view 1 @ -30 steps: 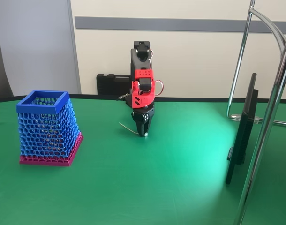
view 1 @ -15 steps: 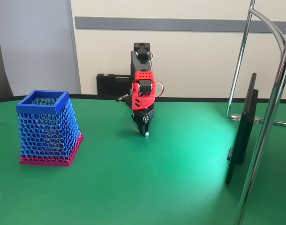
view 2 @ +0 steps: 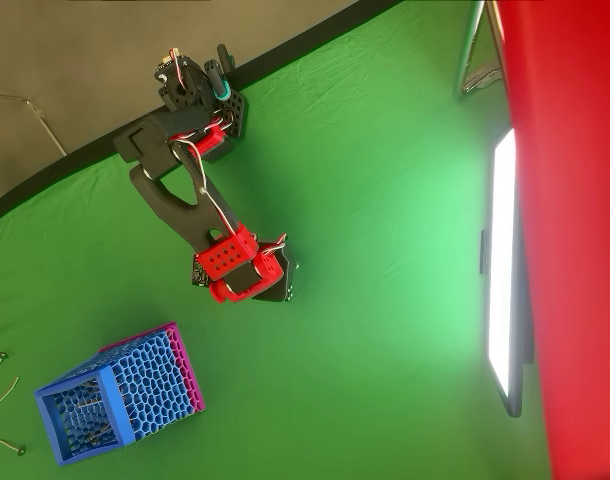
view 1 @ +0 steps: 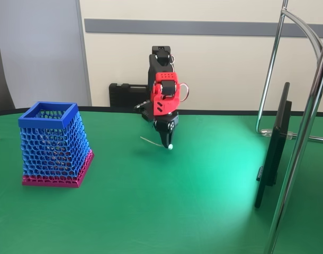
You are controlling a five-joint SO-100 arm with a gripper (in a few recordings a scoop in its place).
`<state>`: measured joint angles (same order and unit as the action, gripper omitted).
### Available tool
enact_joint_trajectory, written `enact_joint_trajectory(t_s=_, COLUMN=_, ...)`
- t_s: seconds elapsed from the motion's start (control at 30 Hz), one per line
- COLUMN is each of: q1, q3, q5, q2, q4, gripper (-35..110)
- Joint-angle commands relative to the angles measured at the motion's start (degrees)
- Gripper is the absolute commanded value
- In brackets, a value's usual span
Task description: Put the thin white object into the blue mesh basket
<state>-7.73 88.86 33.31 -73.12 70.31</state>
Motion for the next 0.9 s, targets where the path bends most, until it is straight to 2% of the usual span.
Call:
enact_joint_trajectory(t_s=0.0, q1=-0.26, q3=-3.52, q5=-2.64, q2=-6.86, q4=0.35, gripper=1)
enact_joint_trajectory(t_s=0.13, q1=0.53, q3=-7.29, q5=-8.0, q2=-11.69, q4=-0.88, gripper=1)
enact_joint_trajectory(t_s=0.3, q1=2.9, q3=-6.94, q5=-16.08, q2=-17.4, q4=-8.79, gripper=1)
enact_joint_trajectory(t_s=0.63, q1=11.25, q3=-1.32, q5=-26.81, q2=-27.07, q4=-33.13, gripper=1)
enact_joint_trajectory(t_s=0.87, q1=19.07, q3=-0.79, q5=-29.18, q2=-29.53, q4=-46.67, gripper=1)
